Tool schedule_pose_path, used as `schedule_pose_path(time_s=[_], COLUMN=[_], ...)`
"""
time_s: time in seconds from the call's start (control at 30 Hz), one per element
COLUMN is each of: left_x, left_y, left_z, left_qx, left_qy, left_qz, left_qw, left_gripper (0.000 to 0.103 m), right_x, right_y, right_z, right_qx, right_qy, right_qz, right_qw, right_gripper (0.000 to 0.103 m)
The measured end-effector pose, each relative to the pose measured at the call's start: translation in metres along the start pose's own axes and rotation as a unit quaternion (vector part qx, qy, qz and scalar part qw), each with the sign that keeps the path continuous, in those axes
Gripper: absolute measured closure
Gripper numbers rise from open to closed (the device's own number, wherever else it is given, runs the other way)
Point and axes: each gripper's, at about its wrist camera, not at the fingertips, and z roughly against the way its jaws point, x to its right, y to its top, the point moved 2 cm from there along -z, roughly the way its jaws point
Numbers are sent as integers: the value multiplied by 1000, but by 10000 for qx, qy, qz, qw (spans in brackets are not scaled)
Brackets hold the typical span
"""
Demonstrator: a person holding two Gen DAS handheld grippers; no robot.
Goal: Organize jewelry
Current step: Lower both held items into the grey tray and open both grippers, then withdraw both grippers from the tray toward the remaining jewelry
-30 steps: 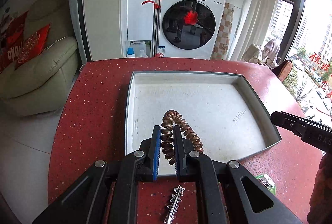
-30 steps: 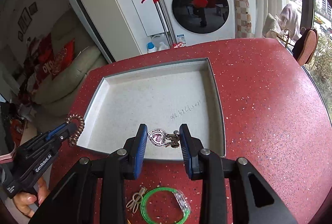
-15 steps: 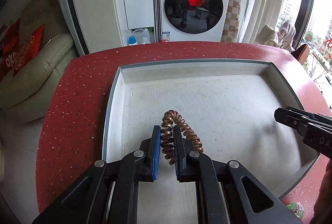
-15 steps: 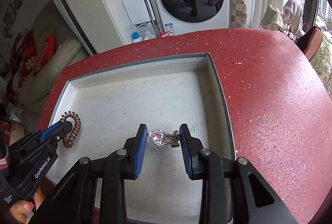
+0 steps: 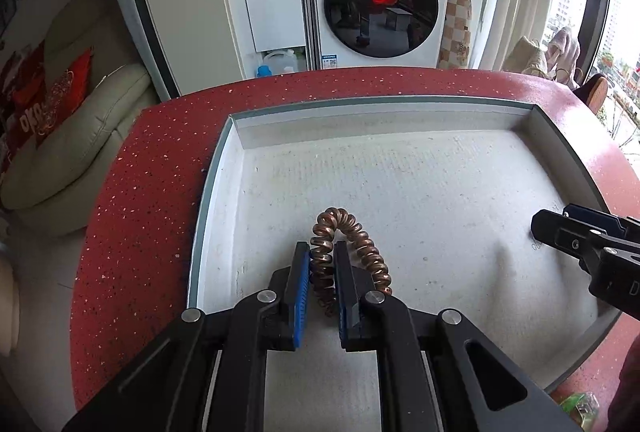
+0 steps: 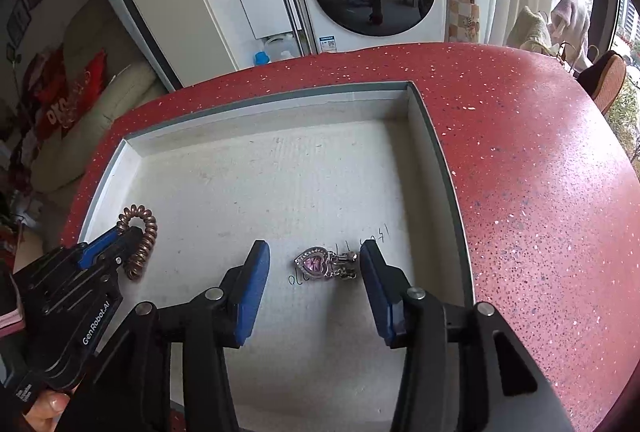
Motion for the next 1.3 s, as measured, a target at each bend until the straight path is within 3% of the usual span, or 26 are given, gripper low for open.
schedule_pose_path(time_s=[0.23,0.57,0.6,0.67,0.87,0.97,1.03,1.13,1.2,1.3], left_x=[-4,-4,-5,-5,-2,-2,-3,-8,-12,-18], left_y=[-1,-7,-6,-5,-5,-12,-18,-30,-40,-58], left_z=[15,32,32,34,53,65,73,85,93,106], left_qx=[63,161,157,195,522,653,683,671,634,611], left_qy=[-252,-225,-212,-104,-5,31,50,-57,-157,-326], left_qz=[247,172,170,205,58,-24,-82,-89,-22,84], left_qw=[9994,9995,9995,9995,9986,9979,9976,9977,9979,9976], left_gripper=[72,72,52,0,0,0,0,0,0,0], right_x=[2,-1,-2,-1,-1,-1,-2,-3,-3,-3], right_y=[-4,-9,-11,-12,-14,-16,-19,-25,-31,-39], right_z=[19,30,30,32,44,54,61,72,79,90], right_qx=[135,166,163,168,312,450,522,616,653,744], right_qy=[130,143,143,169,233,326,342,305,367,519], right_qz=[-166,-133,-150,-181,-197,-232,-230,-184,-181,-228], right_qw=[9997,9997,9997,9996,9990,9982,9978,9975,9970,9956], right_gripper=[42,42,42,42,31,17,17,16,0,0])
